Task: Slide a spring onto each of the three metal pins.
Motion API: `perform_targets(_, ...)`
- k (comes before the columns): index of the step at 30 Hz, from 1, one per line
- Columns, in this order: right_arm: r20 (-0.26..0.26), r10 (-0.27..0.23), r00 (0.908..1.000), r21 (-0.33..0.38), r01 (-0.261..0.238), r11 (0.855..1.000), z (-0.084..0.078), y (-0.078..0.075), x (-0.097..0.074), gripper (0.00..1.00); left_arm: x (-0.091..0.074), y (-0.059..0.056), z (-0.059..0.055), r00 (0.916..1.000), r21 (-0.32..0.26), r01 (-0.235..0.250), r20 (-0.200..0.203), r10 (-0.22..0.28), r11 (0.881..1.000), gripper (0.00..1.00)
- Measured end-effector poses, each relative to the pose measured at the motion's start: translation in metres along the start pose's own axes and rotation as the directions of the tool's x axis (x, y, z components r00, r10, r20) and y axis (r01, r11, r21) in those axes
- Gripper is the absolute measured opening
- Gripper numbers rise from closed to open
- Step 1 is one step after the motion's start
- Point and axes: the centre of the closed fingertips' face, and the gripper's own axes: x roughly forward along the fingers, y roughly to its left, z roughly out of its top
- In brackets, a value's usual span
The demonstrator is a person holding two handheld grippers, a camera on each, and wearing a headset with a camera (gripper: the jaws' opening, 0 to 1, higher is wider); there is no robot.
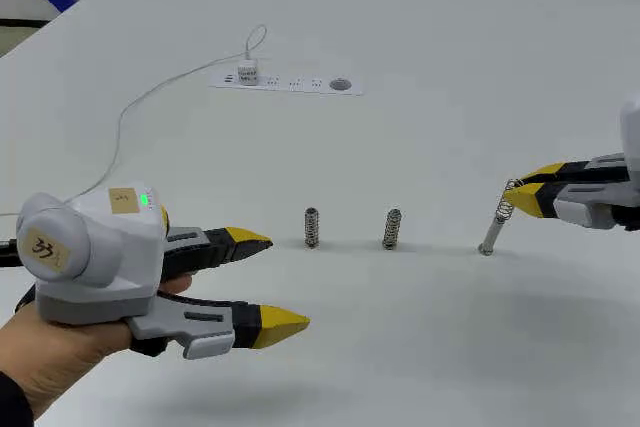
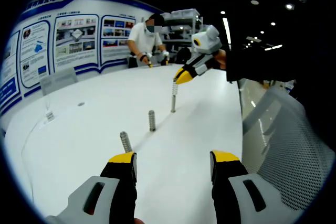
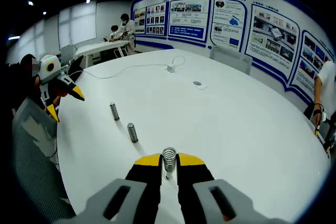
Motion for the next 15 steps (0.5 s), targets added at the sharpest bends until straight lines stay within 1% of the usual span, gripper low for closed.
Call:
perform_targets(10, -0.005, 0.001, 1.0000, 0.018, 0.000, 1.000, -0.008, -0.004, 0.008, 0.12, 0.000, 0.001, -0.001, 1.0000, -0.005, -0.005, -0.005, 0.005, 1.000, 0.57)
perform_targets(15, -0.006, 0.000, 1.0000, 0.033, 0.000, 0.999, -0.015, -0.005, 0.012, 0.12, 0.000, 0.000, -0.001, 0.9999, -0.006, -0.008, -0.008, 0.008, 1.000, 0.57)
